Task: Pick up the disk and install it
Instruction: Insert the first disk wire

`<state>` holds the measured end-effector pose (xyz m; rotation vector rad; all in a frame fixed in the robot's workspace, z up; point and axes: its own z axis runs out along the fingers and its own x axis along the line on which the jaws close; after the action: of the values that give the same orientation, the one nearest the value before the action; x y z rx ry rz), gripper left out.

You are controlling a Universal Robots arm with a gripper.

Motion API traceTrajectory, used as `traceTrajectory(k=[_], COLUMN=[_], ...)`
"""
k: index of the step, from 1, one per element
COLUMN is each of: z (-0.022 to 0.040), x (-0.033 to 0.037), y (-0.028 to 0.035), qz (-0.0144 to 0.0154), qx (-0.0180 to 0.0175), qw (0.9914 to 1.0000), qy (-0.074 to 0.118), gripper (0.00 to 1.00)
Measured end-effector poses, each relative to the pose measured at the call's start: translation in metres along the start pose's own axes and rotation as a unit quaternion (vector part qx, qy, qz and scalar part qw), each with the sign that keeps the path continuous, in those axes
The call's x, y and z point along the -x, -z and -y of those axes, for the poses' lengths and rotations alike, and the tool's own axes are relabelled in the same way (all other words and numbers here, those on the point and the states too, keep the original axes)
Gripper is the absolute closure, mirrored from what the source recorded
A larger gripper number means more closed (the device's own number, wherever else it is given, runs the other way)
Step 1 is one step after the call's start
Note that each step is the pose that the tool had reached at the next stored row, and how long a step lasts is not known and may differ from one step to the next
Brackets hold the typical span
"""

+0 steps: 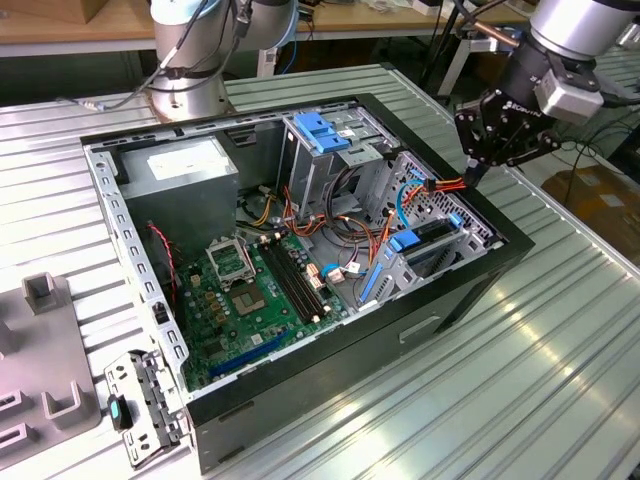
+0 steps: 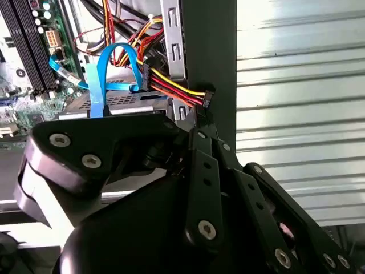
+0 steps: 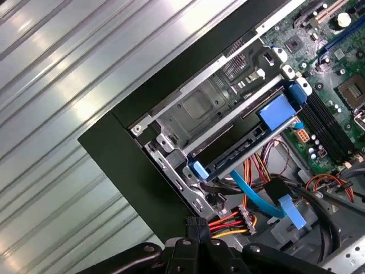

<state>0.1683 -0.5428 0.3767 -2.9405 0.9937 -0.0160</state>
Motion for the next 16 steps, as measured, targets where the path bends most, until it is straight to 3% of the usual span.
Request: traceTrajectory(k=[1,2,3,5,10,16], z=[0.0014,0.0049,0.0067,0.0073,0.0079,0.0064], x=[0.0008,0.0019,0.0006,-0.0004,-0.0013,-0.0025], y=[-0.0006,-0.0007,-0.0010,-0.0052,-0.0054,-0.0077], qz=[0.0011,0.0017,0.0027,0.0022,0.0019,0.0022], qx=[-0.0003,-0.0004,0.0000,-0.0001,0.0001,-0.0002], qw=[0.99954,0.99825,0.99553,0.99523,0.99510,0.99387], qy=[0.030,0.059,0.094,0.098,0.099,0.111], gripper=[0.89,0.81,0.75,0.75,0.75,0.75])
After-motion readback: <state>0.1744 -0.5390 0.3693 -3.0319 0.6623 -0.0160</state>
